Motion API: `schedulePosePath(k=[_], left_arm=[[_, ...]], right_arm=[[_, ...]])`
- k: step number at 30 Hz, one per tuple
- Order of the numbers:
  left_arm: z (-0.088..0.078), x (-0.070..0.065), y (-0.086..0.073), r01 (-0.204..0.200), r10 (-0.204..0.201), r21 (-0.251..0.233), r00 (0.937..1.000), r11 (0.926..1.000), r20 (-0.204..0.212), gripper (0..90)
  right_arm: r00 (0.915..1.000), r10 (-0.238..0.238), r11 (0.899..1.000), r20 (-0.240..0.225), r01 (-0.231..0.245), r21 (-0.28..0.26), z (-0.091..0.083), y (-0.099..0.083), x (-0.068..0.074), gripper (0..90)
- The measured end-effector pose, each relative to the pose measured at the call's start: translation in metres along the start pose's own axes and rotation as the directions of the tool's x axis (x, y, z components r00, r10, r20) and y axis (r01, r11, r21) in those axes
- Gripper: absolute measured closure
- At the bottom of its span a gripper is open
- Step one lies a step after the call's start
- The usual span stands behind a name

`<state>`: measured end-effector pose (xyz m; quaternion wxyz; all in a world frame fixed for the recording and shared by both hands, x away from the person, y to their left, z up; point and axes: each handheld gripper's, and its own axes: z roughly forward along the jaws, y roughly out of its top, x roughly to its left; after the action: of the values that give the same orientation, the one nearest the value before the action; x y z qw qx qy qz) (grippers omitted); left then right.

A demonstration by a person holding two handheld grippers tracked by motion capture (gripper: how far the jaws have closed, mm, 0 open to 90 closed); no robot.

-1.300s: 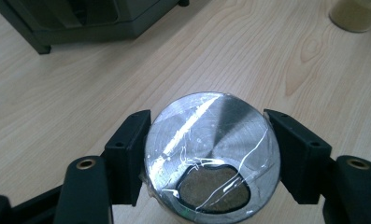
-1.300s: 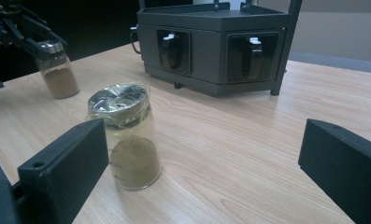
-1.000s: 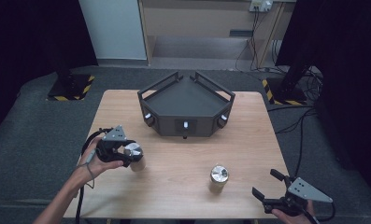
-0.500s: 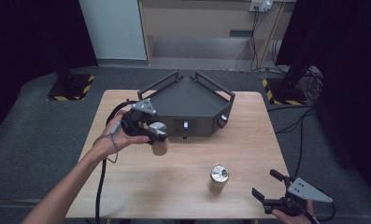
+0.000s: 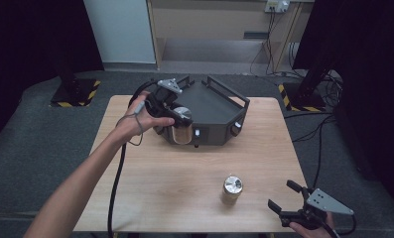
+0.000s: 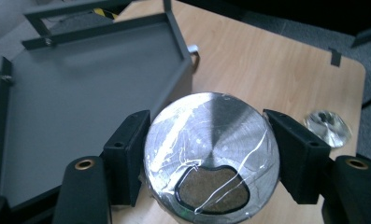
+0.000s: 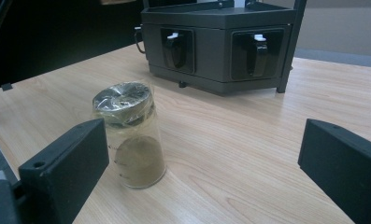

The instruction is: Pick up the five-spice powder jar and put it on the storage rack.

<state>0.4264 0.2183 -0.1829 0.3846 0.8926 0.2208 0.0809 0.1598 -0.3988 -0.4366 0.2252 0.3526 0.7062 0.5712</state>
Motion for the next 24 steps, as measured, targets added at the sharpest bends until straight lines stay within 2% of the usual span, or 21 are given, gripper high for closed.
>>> schedulePosePath(k=[5, 8, 12, 14, 16, 19, 20, 21, 23, 24], left_arm=[[0.000, 0.016, 0.012, 0.026, -0.027, -0.017, 0.9985, 0.9995, -0.048, 34.2], [0.002, 0.022, 0.016, 0.038, -0.040, -0.022, 0.9976, 0.9990, -0.056, 34.2], [0.012, 0.031, 0.027, 0.077, -0.079, -0.023, 0.9910, 0.9968, -0.108, 34.2], [0.014, 0.033, 0.029, 0.085, -0.087, -0.022, 0.9893, 0.9962, -0.117, 34.2], [0.021, 0.040, 0.032, 0.127, -0.130, -0.032, 0.9834, 0.9914, -0.127, 34.2], [0.025, 0.046, 0.034, 0.152, -0.154, -0.030, 0.9788, 0.9880, -0.134, 34.2], [0.031, 0.050, 0.036, 0.172, -0.174, -0.029, 0.9728, 0.9848, -0.153, 34.2], [0.031, 0.050, 0.036, 0.172, -0.174, -0.029, 0.9728, 0.9848, -0.153, 34.2], [0.040, 0.053, 0.039, 0.185, -0.184, -0.013, 0.9636, 0.9826, -0.194, 34.2], [0.040, 0.053, 0.039, 0.185, -0.184, -0.013, 0.9636, 0.9826, -0.194, 34.2]], right_arm=[[1.0000, 0.009, 1.000, -0.002, -0.009, 0.000, 0.001, -0.001, -0.002, 2.3], [0.9999, 0.011, 1.000, 0.001, -0.011, -0.002, 0.001, -0.001, -0.002, 2.3], [0.9999, 0.015, 1.000, -0.001, -0.015, -0.002, 0.002, -0.001, -0.003, 2.3], [0.9999, 0.015, 1.000, -0.001, -0.015, -0.003, 0.002, -0.001, -0.003, 2.3], [0.9999, 0.015, 1.000, -0.001, -0.015, -0.006, 0.001, -0.002, -0.002, 2.3], [0.9999, 0.015, 1.000, -0.004, -0.015, -0.007, 0.001, -0.002, -0.003, 2.3], [0.9999, 0.013, 1.000, -0.006, -0.013, -0.006, 0.001, -0.002, -0.003, 2.4], [0.9999, 0.013, 1.000, -0.006, -0.013, -0.006, 0.001, -0.002, -0.003, 2.4], [0.9999, 0.014, 1.000, -0.006, -0.014, -0.004, 0.001, -0.001, -0.003, 2.4], [0.9999, 0.014, 1.000, -0.006, -0.014, -0.004, 0.001, -0.001, -0.003, 2.4]])
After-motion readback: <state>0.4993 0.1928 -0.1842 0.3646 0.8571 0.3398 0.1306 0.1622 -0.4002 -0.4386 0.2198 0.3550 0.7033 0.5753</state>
